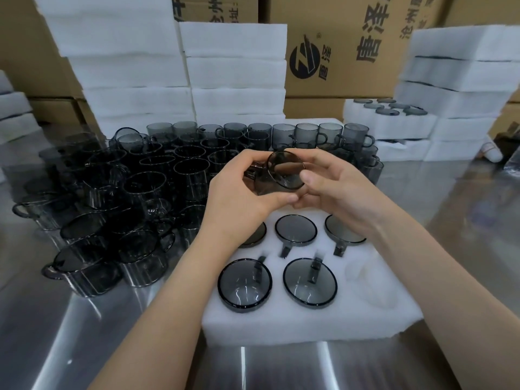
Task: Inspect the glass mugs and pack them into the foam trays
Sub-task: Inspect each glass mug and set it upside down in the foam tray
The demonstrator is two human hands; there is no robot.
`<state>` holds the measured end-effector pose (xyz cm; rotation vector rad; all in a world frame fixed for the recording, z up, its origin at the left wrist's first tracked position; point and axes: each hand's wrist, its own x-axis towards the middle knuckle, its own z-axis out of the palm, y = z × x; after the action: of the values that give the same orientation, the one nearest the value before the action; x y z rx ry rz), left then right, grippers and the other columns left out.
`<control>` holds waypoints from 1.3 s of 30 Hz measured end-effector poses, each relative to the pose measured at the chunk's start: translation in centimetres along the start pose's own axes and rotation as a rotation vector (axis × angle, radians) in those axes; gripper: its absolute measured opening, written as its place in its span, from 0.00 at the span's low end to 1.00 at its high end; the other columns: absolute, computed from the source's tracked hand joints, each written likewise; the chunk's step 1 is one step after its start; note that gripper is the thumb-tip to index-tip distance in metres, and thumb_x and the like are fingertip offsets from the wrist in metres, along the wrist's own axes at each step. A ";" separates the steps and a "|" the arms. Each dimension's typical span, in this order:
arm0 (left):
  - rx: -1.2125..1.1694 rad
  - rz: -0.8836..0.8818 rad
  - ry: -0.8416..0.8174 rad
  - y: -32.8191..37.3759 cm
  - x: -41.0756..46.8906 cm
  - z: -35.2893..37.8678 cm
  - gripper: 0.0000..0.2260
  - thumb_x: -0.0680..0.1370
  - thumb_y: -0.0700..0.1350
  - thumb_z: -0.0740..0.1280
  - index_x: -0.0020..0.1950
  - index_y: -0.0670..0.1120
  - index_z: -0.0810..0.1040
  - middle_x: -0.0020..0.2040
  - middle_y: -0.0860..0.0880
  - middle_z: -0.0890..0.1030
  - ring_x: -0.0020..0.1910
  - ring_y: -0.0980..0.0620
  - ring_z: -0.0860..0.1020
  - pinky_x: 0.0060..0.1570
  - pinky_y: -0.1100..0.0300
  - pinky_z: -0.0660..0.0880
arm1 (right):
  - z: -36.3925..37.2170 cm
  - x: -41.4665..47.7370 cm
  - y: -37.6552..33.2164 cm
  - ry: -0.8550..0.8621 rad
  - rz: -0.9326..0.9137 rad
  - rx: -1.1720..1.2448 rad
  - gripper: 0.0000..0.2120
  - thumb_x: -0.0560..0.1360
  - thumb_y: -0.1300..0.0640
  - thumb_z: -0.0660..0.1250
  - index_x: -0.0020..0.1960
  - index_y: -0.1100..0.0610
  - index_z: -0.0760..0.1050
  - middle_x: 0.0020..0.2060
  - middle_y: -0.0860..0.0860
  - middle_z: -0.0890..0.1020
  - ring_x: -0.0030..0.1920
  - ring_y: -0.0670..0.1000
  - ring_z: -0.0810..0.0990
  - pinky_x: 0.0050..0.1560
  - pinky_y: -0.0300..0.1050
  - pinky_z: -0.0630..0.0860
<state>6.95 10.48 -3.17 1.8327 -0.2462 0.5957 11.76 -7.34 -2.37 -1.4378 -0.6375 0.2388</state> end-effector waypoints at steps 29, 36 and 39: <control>0.061 0.050 0.001 -0.1 -0.1 0.0 0.21 0.62 0.48 0.82 0.48 0.63 0.76 0.44 0.67 0.81 0.44 0.64 0.80 0.46 0.67 0.76 | 0.1 -0.1 -0.2 0.001 0.038 0.099 0.19 0.74 0.59 0.66 0.65 0.58 0.74 0.59 0.57 0.80 0.36 0.50 0.79 0.41 0.41 0.77; 0.072 0.070 -0.041 -0.2 -0.2 0.0 0.20 0.61 0.51 0.82 0.48 0.61 0.79 0.45 0.64 0.82 0.45 0.64 0.80 0.44 0.73 0.73 | 0.6 0.0 0.2 0.071 0.014 -0.098 0.20 0.66 0.59 0.74 0.55 0.56 0.73 0.50 0.52 0.82 0.38 0.52 0.78 0.36 0.42 0.76; 0.148 0.090 -0.085 -0.1 -0.3 0.1 0.22 0.60 0.57 0.80 0.51 0.60 0.80 0.46 0.62 0.81 0.48 0.62 0.79 0.47 0.66 0.76 | 1.1 -0.1 0.4 0.142 -0.003 -0.226 0.22 0.62 0.53 0.78 0.51 0.54 0.71 0.49 0.50 0.82 0.39 0.49 0.79 0.32 0.40 0.76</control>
<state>6.78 10.38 -3.43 2.0006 -0.3511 0.6127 11.17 -6.40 -2.79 -1.6539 -0.5633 0.0617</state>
